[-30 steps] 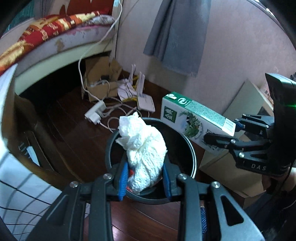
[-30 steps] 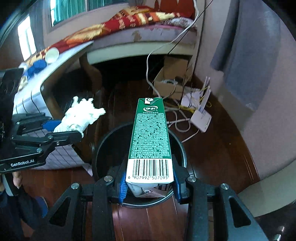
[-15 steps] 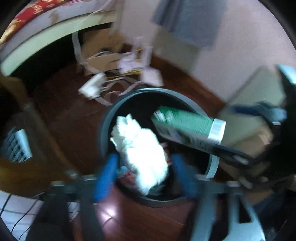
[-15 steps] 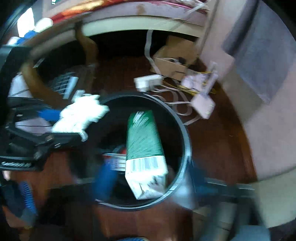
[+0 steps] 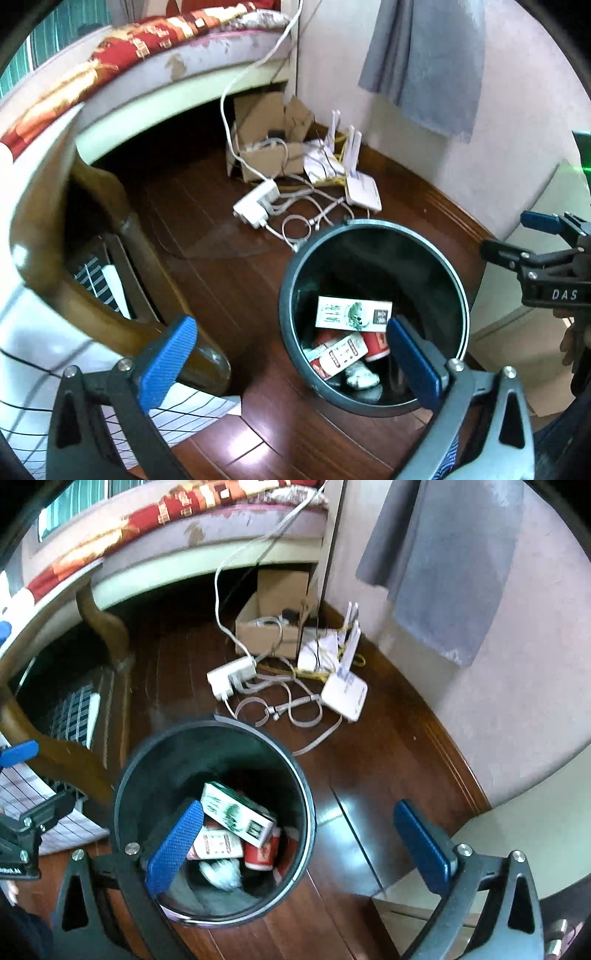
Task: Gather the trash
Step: 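Carry the white tissue and green carton over the black bin and release both, then move both tools back toward the remaining trash on the box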
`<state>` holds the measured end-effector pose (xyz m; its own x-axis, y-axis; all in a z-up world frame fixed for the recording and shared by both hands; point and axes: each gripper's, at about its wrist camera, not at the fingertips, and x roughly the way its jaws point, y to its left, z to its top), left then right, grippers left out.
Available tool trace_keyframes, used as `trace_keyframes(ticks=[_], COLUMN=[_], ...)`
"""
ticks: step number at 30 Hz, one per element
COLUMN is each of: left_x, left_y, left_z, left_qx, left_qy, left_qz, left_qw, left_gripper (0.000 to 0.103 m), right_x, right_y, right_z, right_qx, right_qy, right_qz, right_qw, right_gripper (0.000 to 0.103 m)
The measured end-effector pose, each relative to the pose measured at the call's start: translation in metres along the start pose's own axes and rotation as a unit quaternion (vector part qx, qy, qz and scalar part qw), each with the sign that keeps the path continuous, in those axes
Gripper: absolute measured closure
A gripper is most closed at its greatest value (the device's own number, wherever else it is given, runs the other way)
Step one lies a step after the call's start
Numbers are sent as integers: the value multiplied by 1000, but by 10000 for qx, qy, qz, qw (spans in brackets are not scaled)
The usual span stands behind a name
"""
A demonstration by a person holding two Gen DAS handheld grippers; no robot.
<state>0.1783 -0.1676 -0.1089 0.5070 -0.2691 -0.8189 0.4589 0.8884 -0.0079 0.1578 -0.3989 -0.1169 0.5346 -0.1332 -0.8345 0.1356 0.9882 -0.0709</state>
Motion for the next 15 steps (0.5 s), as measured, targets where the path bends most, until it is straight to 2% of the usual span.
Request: trace_keyframes(ticks=[6,11,13,15], left_x=[-36,-51,-53,-55], left_y=[7,25,28,26], left_z=[8,10,9,8], left_qx=[-22,-154,-168,-93], left_qy=[-374,-493,-478,-485], left_qz=[202,410,258,332], left_qw=[9991,9978,9984,9982], left_gripper=[0,0,0,0], right_x=[-20,-31,-33,-35], right_y=[11,35,49,63], right_z=[18,33,37,41], right_qx=[142,27,-81,-209], right_qy=[-301,-516,-573,-625], right_qz=[149,373,440,498], right_qw=[9993,9980,9974,9966], right_gripper=[0,0,0,0])
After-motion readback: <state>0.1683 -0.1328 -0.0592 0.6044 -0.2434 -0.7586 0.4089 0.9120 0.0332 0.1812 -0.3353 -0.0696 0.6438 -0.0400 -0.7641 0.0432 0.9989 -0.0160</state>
